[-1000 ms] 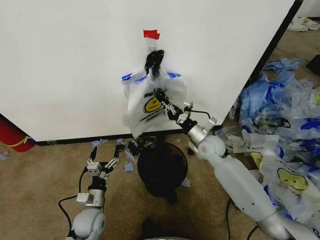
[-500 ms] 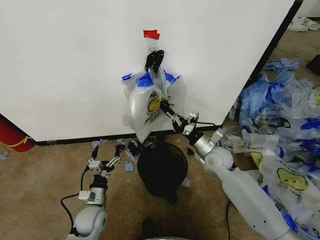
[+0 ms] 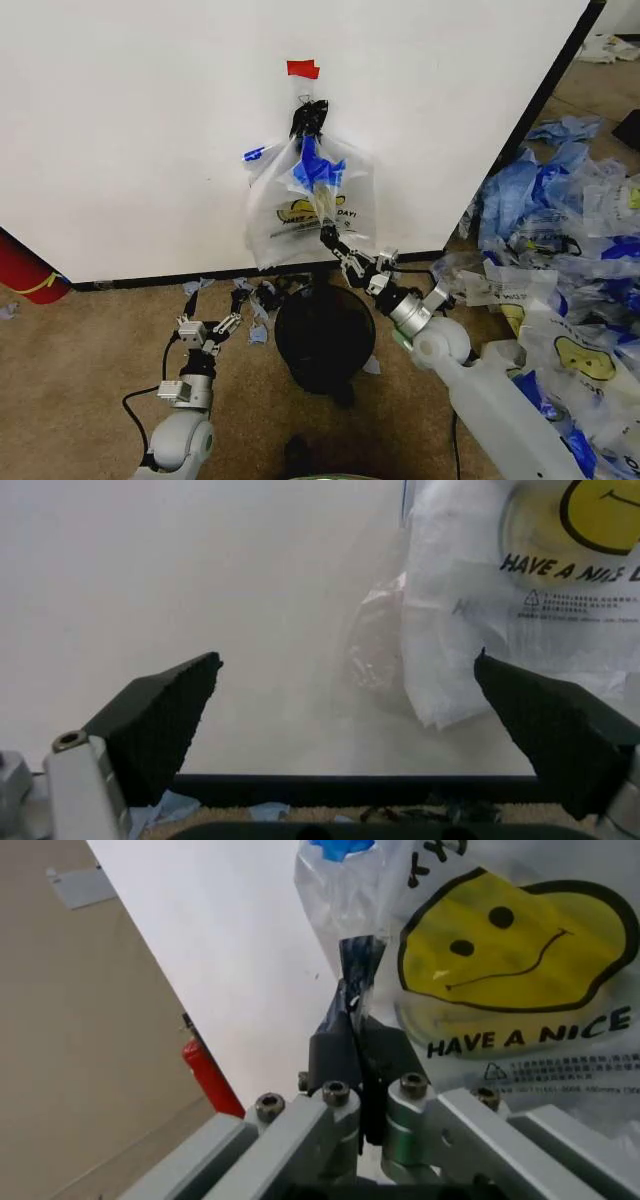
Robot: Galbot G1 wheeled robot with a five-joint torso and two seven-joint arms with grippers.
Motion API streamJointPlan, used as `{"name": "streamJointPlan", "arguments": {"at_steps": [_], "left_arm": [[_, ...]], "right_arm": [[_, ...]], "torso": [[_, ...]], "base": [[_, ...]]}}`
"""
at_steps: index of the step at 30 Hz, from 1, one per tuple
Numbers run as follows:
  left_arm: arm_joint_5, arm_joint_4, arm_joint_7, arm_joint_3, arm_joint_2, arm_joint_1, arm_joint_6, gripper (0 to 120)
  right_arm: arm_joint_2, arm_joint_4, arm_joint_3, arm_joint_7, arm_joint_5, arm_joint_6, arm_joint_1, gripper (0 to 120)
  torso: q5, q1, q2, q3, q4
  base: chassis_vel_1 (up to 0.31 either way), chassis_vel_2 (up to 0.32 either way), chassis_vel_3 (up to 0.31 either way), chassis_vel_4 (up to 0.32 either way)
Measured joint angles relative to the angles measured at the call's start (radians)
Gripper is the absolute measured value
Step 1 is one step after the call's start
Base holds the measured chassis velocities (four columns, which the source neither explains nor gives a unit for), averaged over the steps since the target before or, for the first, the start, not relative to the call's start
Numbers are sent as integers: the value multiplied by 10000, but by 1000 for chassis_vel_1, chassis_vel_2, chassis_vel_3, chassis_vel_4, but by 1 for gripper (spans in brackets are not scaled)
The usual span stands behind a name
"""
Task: Pick up the garbage bag from the wall and place it over the trash bin.
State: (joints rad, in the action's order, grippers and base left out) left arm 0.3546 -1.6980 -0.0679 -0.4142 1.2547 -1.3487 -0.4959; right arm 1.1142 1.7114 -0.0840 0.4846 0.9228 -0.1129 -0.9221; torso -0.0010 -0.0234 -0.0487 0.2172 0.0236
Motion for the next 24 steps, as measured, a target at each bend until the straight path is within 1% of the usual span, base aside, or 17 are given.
{"name": "streamJointPlan", "arguments": {"at_steps": [13, 24], "left_arm": [[8, 26, 2, 22, -1, -19, -45, 100], [31, 26, 4, 17, -9, -9, -57, 100]], "right_arm": [[-110, 463, -381, 178, -342, -136, -714, 0], [-389, 1091, -491, 344, -322, -139, -1312, 0]], "torso": [[0, 0, 3, 1, 0], [0, 0, 3, 1, 0]], "base": [[0, 0, 0, 0], [0, 0, 0, 0]]}}
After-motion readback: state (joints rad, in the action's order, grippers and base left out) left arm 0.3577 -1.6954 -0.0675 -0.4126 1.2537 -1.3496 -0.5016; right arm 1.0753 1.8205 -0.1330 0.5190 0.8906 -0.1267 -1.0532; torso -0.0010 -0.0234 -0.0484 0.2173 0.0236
